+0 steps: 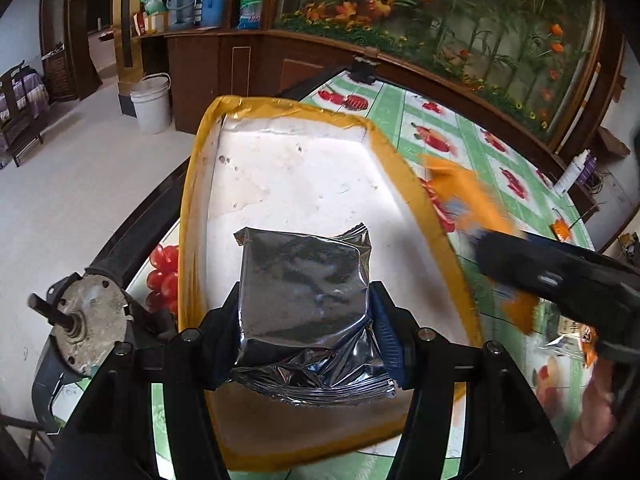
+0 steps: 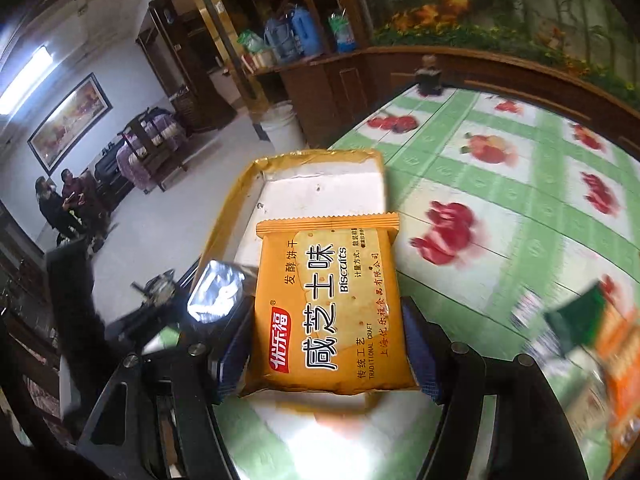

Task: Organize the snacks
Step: 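Carry the foil bag and orange biscuit pack over the yellow tray with both grippers, then release the foil bag and orange biscuit pack into the tray with both grippers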

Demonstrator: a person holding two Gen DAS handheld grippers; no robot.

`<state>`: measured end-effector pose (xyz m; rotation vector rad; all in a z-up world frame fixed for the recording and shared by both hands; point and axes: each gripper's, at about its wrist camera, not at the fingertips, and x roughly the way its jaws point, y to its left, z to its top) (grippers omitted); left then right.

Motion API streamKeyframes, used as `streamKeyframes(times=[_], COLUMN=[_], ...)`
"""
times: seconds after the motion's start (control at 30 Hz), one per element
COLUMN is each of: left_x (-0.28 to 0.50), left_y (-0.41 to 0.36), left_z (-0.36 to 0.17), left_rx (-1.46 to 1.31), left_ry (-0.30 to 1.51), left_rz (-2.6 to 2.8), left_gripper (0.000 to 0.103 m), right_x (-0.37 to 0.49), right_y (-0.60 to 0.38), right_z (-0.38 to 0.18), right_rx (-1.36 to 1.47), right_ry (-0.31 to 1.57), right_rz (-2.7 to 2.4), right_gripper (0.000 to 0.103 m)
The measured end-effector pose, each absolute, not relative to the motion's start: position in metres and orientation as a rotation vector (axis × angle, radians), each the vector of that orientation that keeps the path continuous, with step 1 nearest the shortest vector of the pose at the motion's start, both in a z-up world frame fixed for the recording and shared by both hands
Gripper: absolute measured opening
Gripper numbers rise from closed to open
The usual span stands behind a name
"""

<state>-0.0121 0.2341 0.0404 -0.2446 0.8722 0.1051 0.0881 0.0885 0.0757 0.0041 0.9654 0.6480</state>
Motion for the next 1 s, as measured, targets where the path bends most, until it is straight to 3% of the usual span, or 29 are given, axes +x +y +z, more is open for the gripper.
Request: streamKeyframes(times=[0.53, 1.0], left_x=[-0.016, -0.031], left_y=[0.225, 0.216], left_z=[0.027, 0.047], left_rx=[-0.155, -0.180], left_ry=[0.879, 0.852], left_rz=[0.158, 0.114], left_gripper=[0.058, 0.058], right_x=[0.121, 0.122], right_y=[0.134, 0.056], right_z=[0.020, 0.054], right_rx=[0.031, 0.154], right_ry=[1.074, 0.978], right_rz=[0.627, 0.623], right_gripper=[0.071, 0.070])
